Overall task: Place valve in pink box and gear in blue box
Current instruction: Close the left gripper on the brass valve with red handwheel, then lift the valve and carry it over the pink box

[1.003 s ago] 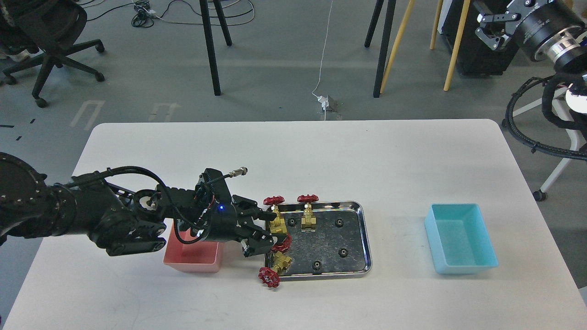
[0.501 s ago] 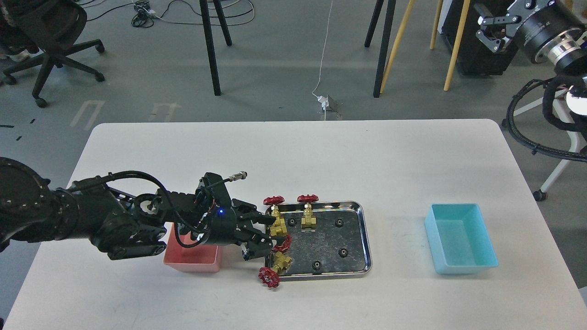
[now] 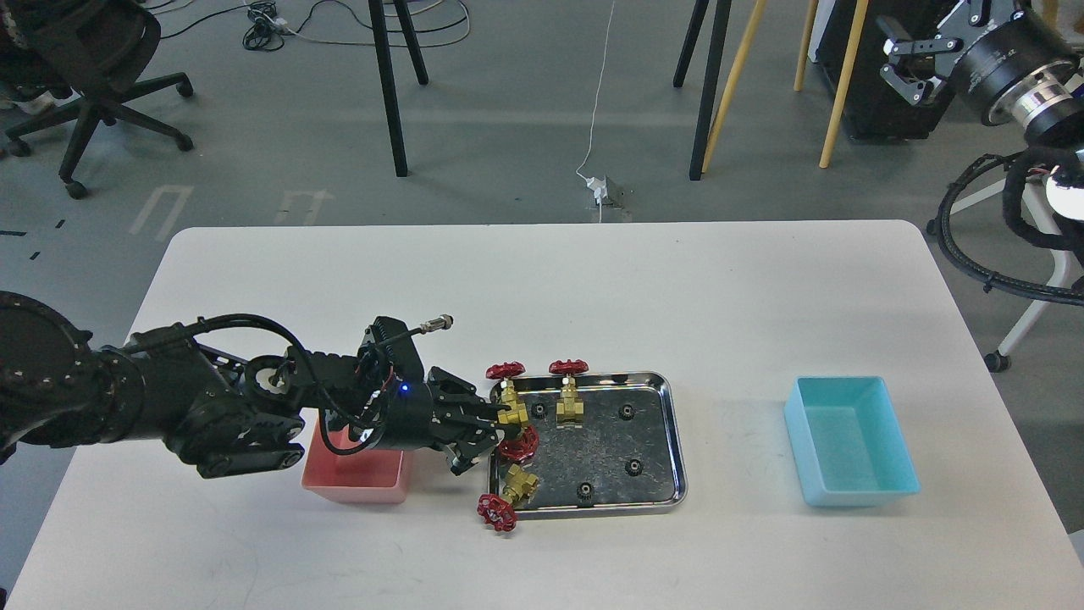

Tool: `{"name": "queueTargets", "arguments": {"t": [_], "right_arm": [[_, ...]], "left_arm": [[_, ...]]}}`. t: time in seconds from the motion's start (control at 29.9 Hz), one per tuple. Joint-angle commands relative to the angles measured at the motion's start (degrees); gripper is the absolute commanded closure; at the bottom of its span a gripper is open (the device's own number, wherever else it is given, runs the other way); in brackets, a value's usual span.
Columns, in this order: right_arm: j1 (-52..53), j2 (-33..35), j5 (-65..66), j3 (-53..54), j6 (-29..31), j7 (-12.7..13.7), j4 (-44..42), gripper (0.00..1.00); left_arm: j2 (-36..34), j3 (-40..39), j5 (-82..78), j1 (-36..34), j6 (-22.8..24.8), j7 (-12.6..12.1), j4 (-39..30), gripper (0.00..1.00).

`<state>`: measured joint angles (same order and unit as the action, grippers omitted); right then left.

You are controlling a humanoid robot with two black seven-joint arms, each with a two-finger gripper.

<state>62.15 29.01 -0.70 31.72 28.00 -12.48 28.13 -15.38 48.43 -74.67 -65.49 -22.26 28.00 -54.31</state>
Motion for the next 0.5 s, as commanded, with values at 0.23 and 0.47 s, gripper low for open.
{"name": "queueTargets", "arguments": {"t": [0.23, 0.47], "right_arm": [[0.0, 0.2, 0.0, 0.0, 0.0, 0.0, -0.1, 0.0], [-0.2, -0.1, 0.0, 0.2, 0.0, -0.1, -0.2, 0.0]], "left_arm": [[-5.0, -1.7, -0.2, -3.1, -1.2, 0.0, -7.6, 0.87], [-13.5, -5.8, -0.2, -7.4, -1.2, 0.0, -13.9, 0.87]]}}
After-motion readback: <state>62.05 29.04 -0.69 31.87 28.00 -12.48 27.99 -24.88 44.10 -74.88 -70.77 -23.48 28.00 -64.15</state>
